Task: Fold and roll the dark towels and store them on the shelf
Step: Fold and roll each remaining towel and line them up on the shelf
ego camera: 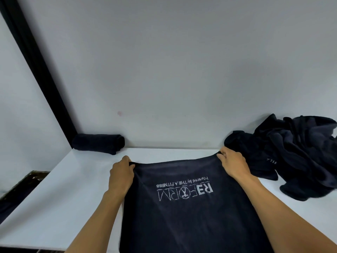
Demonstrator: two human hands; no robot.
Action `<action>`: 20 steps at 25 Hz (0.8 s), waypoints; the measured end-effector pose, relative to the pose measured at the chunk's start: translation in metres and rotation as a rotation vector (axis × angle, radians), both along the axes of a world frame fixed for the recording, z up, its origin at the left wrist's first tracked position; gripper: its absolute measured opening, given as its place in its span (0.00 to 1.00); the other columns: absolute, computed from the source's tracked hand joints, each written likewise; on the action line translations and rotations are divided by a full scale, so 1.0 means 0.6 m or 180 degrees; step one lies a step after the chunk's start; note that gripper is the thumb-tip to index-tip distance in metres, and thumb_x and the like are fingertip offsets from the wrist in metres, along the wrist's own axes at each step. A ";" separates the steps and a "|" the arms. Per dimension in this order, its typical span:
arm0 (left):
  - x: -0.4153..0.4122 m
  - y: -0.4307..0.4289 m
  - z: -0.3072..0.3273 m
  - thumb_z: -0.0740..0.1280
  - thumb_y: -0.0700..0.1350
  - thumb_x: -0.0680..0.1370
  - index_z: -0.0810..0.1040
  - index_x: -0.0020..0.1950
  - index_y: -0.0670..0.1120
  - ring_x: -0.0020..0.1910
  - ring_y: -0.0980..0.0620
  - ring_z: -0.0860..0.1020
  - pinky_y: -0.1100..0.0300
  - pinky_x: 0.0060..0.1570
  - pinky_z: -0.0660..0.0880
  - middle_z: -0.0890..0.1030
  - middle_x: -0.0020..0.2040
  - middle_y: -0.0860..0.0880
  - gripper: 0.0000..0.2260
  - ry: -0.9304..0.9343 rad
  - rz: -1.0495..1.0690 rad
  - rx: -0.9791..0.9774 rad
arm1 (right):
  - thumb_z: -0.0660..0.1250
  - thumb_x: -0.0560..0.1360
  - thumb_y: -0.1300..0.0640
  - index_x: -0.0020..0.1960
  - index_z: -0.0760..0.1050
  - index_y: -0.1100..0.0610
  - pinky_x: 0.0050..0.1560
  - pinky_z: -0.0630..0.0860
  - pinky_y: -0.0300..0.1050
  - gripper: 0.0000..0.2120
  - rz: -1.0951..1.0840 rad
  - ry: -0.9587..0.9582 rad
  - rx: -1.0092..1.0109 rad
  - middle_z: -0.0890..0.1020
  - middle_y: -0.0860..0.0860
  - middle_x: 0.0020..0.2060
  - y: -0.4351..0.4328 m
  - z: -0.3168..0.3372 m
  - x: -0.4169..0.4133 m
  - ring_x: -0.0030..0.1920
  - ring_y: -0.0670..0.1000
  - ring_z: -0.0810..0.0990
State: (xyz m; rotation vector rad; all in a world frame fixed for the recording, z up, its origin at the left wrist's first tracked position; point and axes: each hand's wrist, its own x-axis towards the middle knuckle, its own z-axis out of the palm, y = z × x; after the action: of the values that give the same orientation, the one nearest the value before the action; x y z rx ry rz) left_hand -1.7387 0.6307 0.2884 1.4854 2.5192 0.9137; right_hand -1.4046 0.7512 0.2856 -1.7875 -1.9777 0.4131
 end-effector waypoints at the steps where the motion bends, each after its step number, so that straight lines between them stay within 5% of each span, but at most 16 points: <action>1: -0.003 0.002 0.001 0.63 0.44 0.81 0.74 0.50 0.42 0.42 0.48 0.74 0.57 0.42 0.69 0.78 0.45 0.45 0.06 -0.0031 0.0011 -0.0038 | 0.59 0.80 0.49 0.45 0.71 0.52 0.40 0.72 0.48 0.09 -0.0039 -0.0118 0.0015 0.77 0.50 0.40 0.001 -0.001 -0.003 0.43 0.56 0.77; 8: -0.024 0.007 0.000 0.70 0.51 0.75 0.79 0.48 0.47 0.43 0.50 0.75 0.58 0.40 0.69 0.76 0.49 0.48 0.08 0.0045 -0.0245 -0.0373 | 0.68 0.75 0.49 0.42 0.72 0.54 0.40 0.72 0.45 0.10 0.0169 -0.0209 -0.0358 0.75 0.50 0.44 0.011 0.013 -0.007 0.43 0.52 0.76; 11: -0.026 0.009 0.005 0.71 0.49 0.74 0.77 0.43 0.50 0.43 0.51 0.77 0.60 0.40 0.70 0.80 0.46 0.50 0.05 0.0058 -0.0500 -0.0263 | 0.72 0.72 0.52 0.40 0.74 0.57 0.38 0.70 0.41 0.10 0.0408 0.0563 -0.0722 0.78 0.49 0.39 0.007 0.040 -0.011 0.40 0.50 0.76; 17: -0.041 -0.003 0.028 0.76 0.39 0.69 0.80 0.38 0.43 0.42 0.50 0.79 0.62 0.41 0.73 0.83 0.40 0.46 0.05 -0.1968 -0.0773 0.0074 | 0.75 0.71 0.50 0.44 0.77 0.60 0.33 0.62 0.40 0.14 0.0828 0.1109 -0.1734 0.73 0.55 0.34 0.002 0.070 0.032 0.34 0.49 0.68; 20: -0.048 -0.007 0.033 0.76 0.38 0.70 0.83 0.39 0.39 0.39 0.50 0.80 0.61 0.39 0.73 0.84 0.38 0.45 0.04 -0.2368 -0.0779 0.0169 | 0.74 0.72 0.50 0.43 0.78 0.56 0.32 0.60 0.40 0.10 0.0840 0.0914 -0.2159 0.72 0.54 0.33 0.005 0.083 0.049 0.32 0.47 0.67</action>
State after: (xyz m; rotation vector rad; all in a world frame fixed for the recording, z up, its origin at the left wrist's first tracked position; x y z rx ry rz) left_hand -1.7676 0.6267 0.3083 1.1325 1.7547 1.2073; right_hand -1.3753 0.7540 0.3352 -1.6766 -1.9970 1.4833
